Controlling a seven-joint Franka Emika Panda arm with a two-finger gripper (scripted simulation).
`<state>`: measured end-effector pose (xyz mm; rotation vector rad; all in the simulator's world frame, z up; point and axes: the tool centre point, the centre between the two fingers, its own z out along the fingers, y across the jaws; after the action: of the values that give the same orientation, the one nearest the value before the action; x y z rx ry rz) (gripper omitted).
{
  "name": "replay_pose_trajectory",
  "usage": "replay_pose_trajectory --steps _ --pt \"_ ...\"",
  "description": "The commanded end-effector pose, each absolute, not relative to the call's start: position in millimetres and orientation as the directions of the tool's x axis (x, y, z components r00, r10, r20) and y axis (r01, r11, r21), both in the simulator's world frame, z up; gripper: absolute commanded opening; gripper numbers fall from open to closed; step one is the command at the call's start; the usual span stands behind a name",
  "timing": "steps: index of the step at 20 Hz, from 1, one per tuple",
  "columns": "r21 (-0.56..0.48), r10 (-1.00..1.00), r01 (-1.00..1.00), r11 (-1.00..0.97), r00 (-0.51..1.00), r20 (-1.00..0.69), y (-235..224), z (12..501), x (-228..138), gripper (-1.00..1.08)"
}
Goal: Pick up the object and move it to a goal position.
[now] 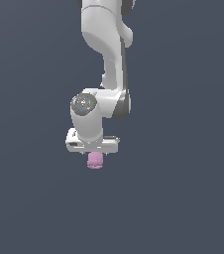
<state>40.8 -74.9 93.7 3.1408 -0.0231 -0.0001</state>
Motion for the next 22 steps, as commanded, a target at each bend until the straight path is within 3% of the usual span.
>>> replay_pose_trajectory --steps 1,22 --pt "0.000 -0.013 -0.013 -1.000 1.000 0.000 -78 89 43 1.00" --pt "0.000 -0.013 -0.013 -1.000 1.000 0.000 -79 38 43 1.00"
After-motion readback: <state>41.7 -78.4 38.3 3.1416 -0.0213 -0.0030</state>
